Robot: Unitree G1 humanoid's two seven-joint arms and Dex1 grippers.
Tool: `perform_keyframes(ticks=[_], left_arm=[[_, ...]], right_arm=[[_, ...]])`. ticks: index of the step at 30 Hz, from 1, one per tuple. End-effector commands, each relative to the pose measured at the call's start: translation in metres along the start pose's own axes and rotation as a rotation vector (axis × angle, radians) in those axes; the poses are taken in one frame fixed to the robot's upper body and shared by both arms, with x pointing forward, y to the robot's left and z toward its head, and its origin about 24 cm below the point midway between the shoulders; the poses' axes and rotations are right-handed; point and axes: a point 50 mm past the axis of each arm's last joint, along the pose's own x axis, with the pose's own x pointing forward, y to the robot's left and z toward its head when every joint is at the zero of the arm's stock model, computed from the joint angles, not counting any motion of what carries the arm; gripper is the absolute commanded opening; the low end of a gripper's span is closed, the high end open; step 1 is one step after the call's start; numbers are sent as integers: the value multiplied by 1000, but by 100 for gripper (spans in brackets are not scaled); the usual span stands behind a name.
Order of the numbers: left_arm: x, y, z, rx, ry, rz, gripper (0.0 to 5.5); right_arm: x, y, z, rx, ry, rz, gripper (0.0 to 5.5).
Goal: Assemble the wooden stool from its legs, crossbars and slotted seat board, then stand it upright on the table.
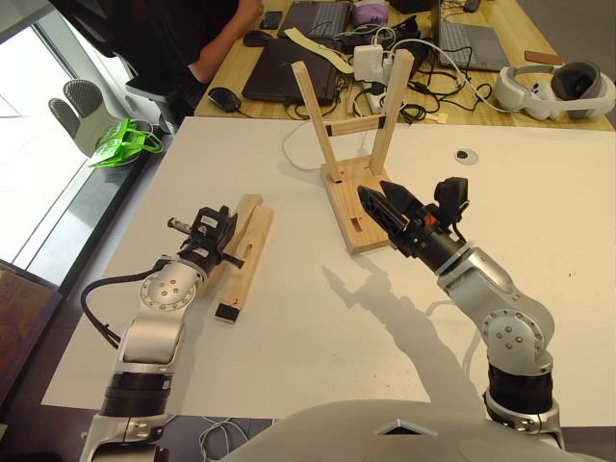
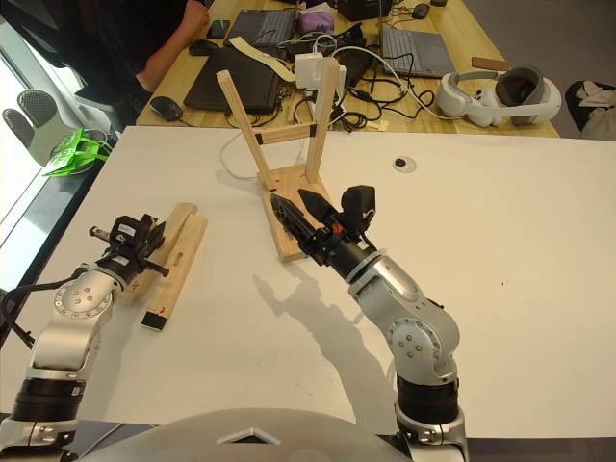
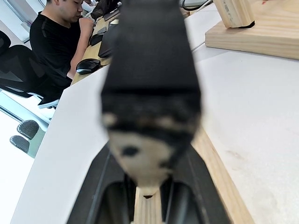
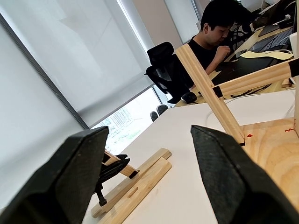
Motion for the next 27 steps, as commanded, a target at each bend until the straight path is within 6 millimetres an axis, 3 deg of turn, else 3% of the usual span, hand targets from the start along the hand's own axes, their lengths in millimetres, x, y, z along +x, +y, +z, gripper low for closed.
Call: perform_keyframes(ticks=[1,7,12,19,27], left_arm=[[5,-7,-11,-18,50,-23,40],[9,-14,-13,-138,108,-38,40],[11,-16,11,-367,127,-59,40],[10,-29,48,-335,62,-91,40],[11,-62,81,-300,-40,-148,40]], right_arm=[[3,0,3,-4,7,11,325],[4,-2,4,-8,16,10,325],[4,-3,3,-12,19,-2,325],[4,-3,3,-13,12,-9,325],[4,-3,2,-20,5,-14,325]])
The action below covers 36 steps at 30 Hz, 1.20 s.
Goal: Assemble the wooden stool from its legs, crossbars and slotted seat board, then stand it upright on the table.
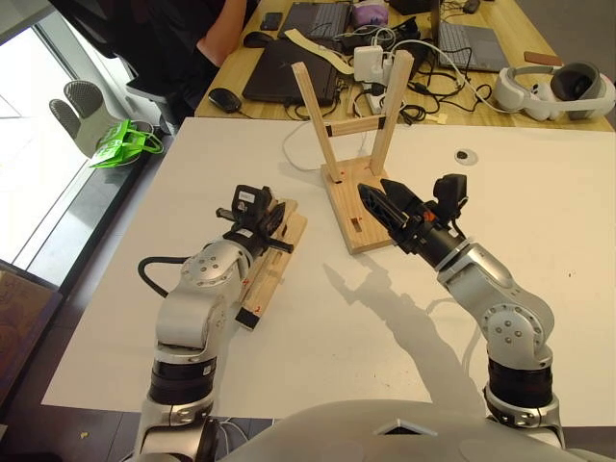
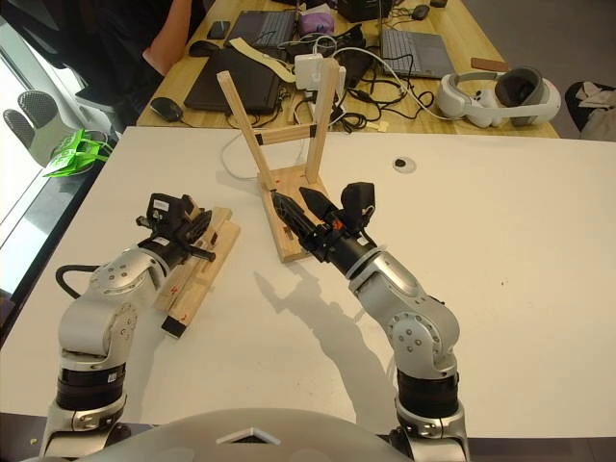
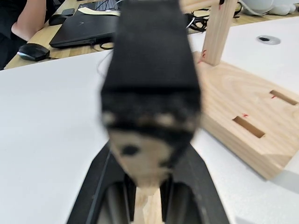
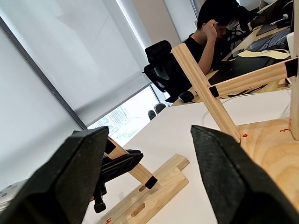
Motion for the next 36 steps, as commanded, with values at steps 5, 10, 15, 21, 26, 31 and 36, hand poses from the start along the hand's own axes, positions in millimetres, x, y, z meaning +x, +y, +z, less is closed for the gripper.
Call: perform_keyframes(ticks=[5,10,15,21,26,31,36], left_arm=[[-5,10,9,154,-46,34,40],[-12,33,-6,212,9,52,40],[-15,28,-32,188,70,35,40],[-15,24,-36,176,72,33,40],[-13,26,-30,175,52,50,40],[-13,24,-26,173,38,46,40],[-14,21,-21,152,21,36,40]], right_arm=[[-1,0,0,-15,-5,-4,325],[-1,1,-1,-14,-6,-9,325],[0,1,-1,-16,3,1,325],[-1,0,0,-19,11,-1,325],[0,1,-2,-17,17,4,325],[0,1,-2,-20,20,6,325],[0,2,-2,-19,21,5,325]])
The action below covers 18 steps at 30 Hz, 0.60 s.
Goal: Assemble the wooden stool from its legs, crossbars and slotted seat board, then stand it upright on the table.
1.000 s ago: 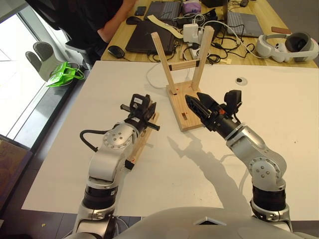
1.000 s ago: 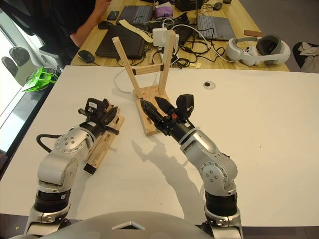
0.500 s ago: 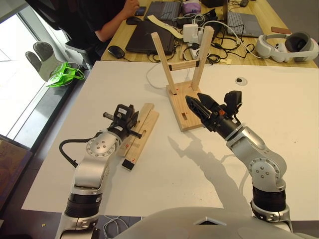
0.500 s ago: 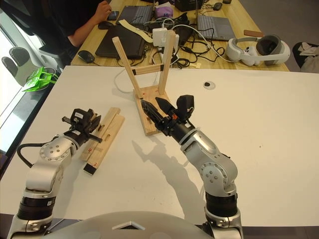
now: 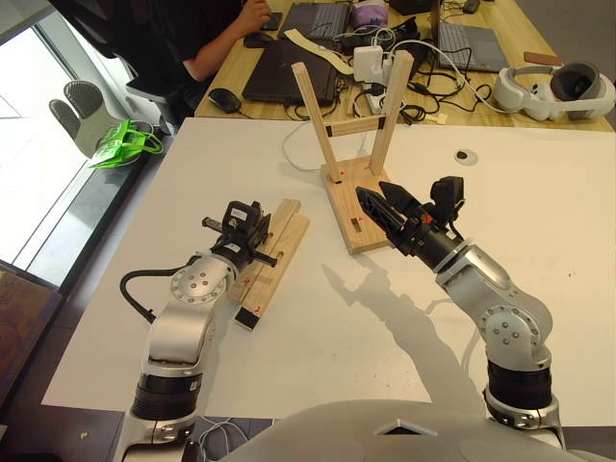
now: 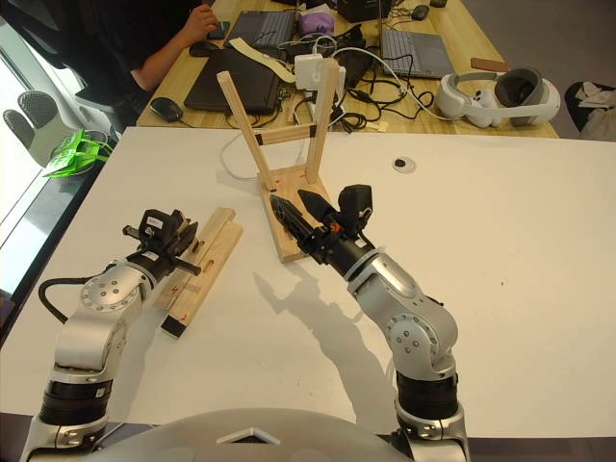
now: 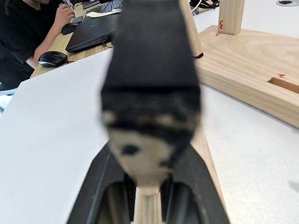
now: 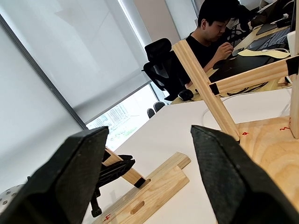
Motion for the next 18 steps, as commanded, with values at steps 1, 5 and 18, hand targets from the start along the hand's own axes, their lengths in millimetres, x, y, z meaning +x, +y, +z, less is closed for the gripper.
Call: perform_keyframes(ticks=[1,5,18], left_arm=[[0,-1,7,-19,-20,-6,40],[2,-3,2,-32,-7,-9,40],[9,-7,-5,15,-9,-33,40]], right_arm=[[0,1,1,-9,7,4,325],[0,1,1,-9,8,7,325],[1,2,1,-9,10,18,325]])
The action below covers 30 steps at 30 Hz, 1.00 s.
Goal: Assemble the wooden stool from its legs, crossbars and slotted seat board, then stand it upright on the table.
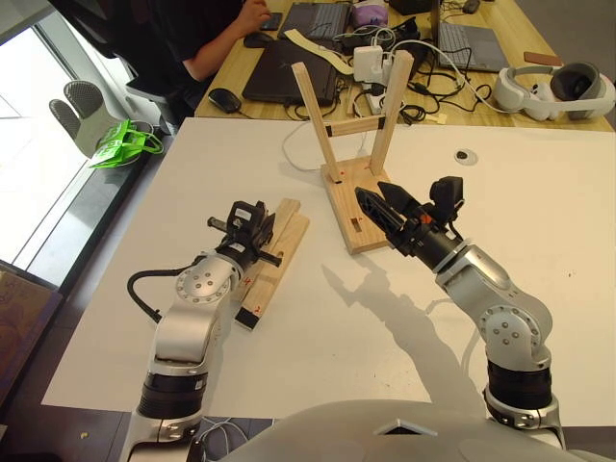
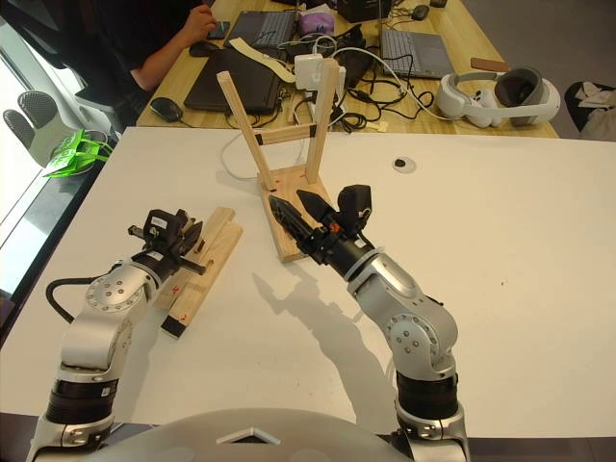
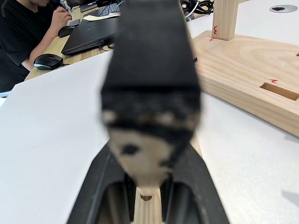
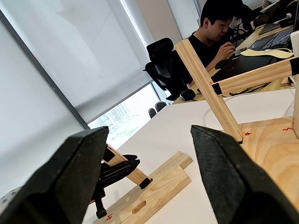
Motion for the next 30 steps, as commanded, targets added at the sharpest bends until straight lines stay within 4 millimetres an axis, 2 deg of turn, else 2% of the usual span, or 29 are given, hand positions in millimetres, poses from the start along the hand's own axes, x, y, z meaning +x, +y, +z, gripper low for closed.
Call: perform_keyframes(ticks=[1,8,14,19,24,30], left_arm=[[5,-3,-6,17,17,-21,40],[3,-2,-28,6,100,-20,40],[4,3,-48,-147,279,-34,40],[8,7,-45,-137,324,-55,40],[6,0,-45,-146,334,-69,40],[2,-3,-52,-265,383,-54,40]], right_arm=[[1,1,1,-9,10,8,325],[0,1,1,-11,15,10,325],[2,1,0,-11,20,14,325],[2,1,1,-15,21,14,325],[2,0,1,-17,21,10,325],[1,0,1,-20,24,7,325]])
